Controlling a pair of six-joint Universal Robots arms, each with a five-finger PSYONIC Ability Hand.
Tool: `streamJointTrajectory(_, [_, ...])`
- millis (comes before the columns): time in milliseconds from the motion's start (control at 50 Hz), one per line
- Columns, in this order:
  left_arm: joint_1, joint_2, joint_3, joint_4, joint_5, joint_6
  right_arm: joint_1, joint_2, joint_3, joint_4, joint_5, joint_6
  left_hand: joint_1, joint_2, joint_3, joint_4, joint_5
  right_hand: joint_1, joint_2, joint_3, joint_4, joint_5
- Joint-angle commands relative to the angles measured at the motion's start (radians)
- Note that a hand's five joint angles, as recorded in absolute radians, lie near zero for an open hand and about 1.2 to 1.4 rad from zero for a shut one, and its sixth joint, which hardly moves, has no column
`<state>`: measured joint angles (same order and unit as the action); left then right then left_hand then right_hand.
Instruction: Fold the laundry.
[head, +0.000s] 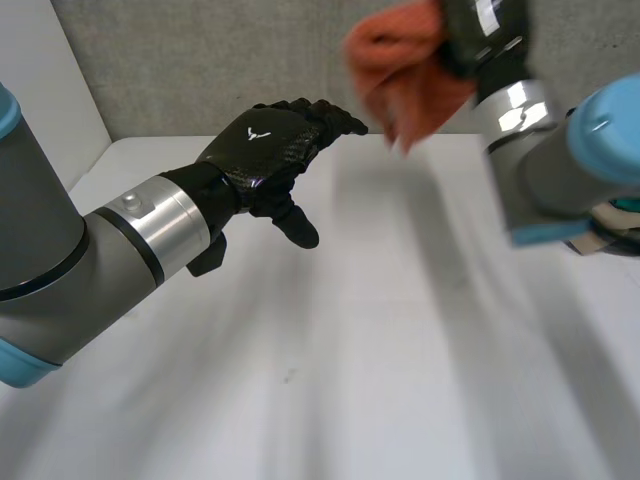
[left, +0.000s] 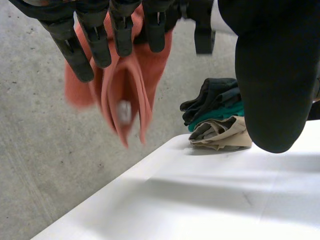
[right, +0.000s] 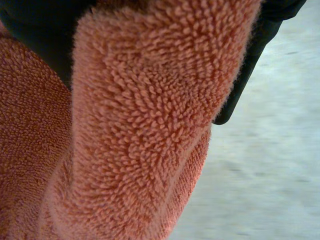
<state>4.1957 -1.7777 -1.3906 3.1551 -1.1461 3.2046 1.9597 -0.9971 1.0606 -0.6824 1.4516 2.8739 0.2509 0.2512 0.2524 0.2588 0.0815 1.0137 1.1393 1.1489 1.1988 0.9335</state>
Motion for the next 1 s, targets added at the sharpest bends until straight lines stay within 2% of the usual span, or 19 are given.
streamJointTrajectory(20, [-0.005, 0.001, -0.005, -0.001, -0.001, 0.0, -0.233, 0.001, -0.132, 0.001, -0.016, 0.066, 0.057, 0.056, 0.055, 0.049, 0.051, 0.383, 0.257, 0.247, 0.197, 0.288])
streamJointTrajectory(80, [-0.006, 0.001, -0.007, -0.001, -0.001, 0.0, -0.327, 0.014, -0.165, -0.003, -0.051, 0.11, 0.057, 0.056, 0.055, 0.049, 0.051, 0.383, 0.257, 0.247, 0.197, 0.288])
streamJointTrajectory(100, [-0.006, 0.001, -0.007, -0.001, -0.001, 0.0, -0.391, 0.034, -0.189, -0.005, -0.095, 0.142, 0.057, 0.056, 0.055, 0.049, 0.051, 0.383, 0.257, 0.247, 0.197, 0.288])
streamJointTrajectory(160, [-0.008, 0.001, -0.011, 0.0, -0.001, 0.0, -0.459, 0.104, -0.241, -0.005, -0.18, 0.189, 0.06, 0.059, 0.058, 0.052, 0.054, 0.383, 0.257, 0.247, 0.197, 0.288])
streamJointTrajectory(180, [-0.008, 0.001, -0.014, 0.0, -0.001, 0.001, -0.499, 0.159, -0.269, -0.005, -0.242, 0.215, 0.06, 0.059, 0.058, 0.052, 0.054, 0.383, 0.257, 0.247, 0.197, 0.288])
streamJointTrajectory(260, [-0.011, 0.001, -0.022, 0.0, 0.0, 0.001, -0.588, 0.292, -0.291, -0.006, -0.396, 0.258, 0.06, 0.059, 0.058, 0.052, 0.054, 0.383, 0.257, 0.247, 0.197, 0.288])
streamJointTrajectory(400, [-0.013, -0.005, -0.041, 0.002, 0.002, 0.001, -0.749, 0.46, -0.24, -0.048, -0.548, 0.26, 0.06, 0.059, 0.058, 0.052, 0.054, 0.383, 0.257, 0.247, 0.197, 0.288])
streamJointTrajectory(560, [-0.022, -0.014, -0.042, 0.002, 0.0, 0.001, -0.817, 0.445, -0.085, -0.137, -0.758, 0.278, 0.06, 0.059, 0.058, 0.052, 0.054, 0.383, 0.257, 0.247, 0.197, 0.288])
streamJointTrajectory(780, [-0.026, -0.019, -0.05, 0.002, 0.0, 0.001, -0.815, 0.35, -0.044, -0.22, -0.709, 0.384, 0.06, 0.059, 0.058, 0.052, 0.054, 0.383, 0.257, 0.247, 0.197, 0.288])
streamJointTrajectory(820, [-0.026, -0.017, -0.05, 0.002, 0.0, 0.0, -0.818, 0.322, -0.033, -0.191, -0.666, 0.395, 0.06, 0.059, 0.058, 0.052, 0.054, 0.027, -0.098, -0.108, -0.158, -0.067])
streamJointTrajectory(860, [-0.028, -0.016, -0.05, 0.0, 0.0, 0.0, -0.82, 0.301, -0.022, -0.142, -0.614, 0.395, 0.06, 0.059, 0.058, 0.052, 0.054, -0.494, -0.62, -0.63, -0.679, -0.589])
streamJointTrajectory(880, [-0.029, -0.015, -0.051, 0.0, 0.0, 0.0, -0.82, 0.272, -0.013, -0.081, -0.555, 0.39, 0.06, 0.059, 0.058, 0.052, 0.054, -0.839, -0.965, -0.974, -1.024, -0.934])
streamJointTrajectory(960, [-0.037, -0.011, -0.051, 0.0, 0.0, 0.0, -0.821, 0.2, 0.008, 0.053, -0.461, 0.352, 0.057, 0.056, 0.055, 0.049, 0.051, -0.839, -0.965, -0.974, -1.024, -0.934])
streamJointTrajectory(1000, [-0.043, -0.008, -0.051, 0.0, 0.0, 0.0, -0.828, 0.173, 0.025, 0.099, -0.448, 0.329, 0.057, 0.056, 0.055, 0.049, 0.051, -0.839, -0.965, -0.974, -1.024, -0.934])
